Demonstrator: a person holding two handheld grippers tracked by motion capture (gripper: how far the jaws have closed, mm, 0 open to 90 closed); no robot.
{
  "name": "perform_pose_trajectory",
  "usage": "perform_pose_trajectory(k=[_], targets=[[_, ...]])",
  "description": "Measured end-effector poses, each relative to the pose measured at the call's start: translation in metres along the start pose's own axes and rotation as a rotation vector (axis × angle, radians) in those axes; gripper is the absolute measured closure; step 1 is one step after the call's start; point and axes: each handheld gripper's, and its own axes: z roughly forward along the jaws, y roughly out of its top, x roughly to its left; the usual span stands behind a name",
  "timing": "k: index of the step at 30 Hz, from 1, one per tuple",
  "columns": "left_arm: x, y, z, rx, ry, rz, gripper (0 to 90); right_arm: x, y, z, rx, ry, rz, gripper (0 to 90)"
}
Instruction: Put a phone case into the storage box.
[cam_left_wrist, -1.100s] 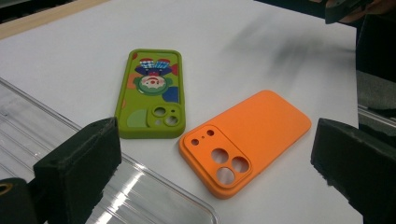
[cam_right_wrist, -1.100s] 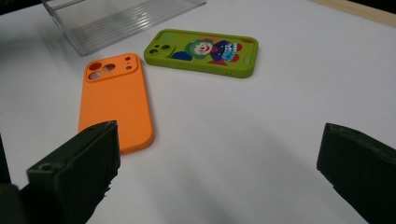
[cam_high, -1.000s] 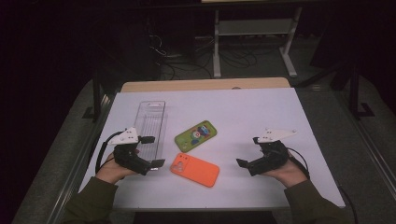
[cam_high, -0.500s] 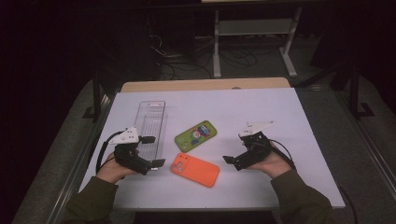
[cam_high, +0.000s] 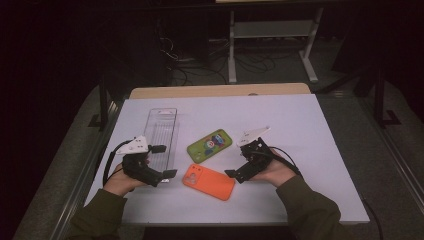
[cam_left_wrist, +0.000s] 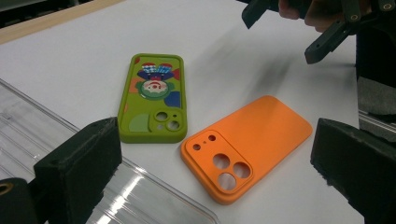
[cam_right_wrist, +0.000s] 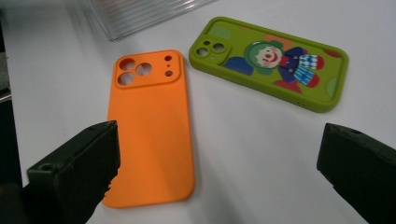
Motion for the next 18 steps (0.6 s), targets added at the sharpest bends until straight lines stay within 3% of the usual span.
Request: perform_pose_trajectory(k=[18], targets=[[0.0,0.0,0.0,-0.005,0.012,-0.006,1.4,0.017,0.019,0.032,0.086,0.019,-0.075,0.0]])
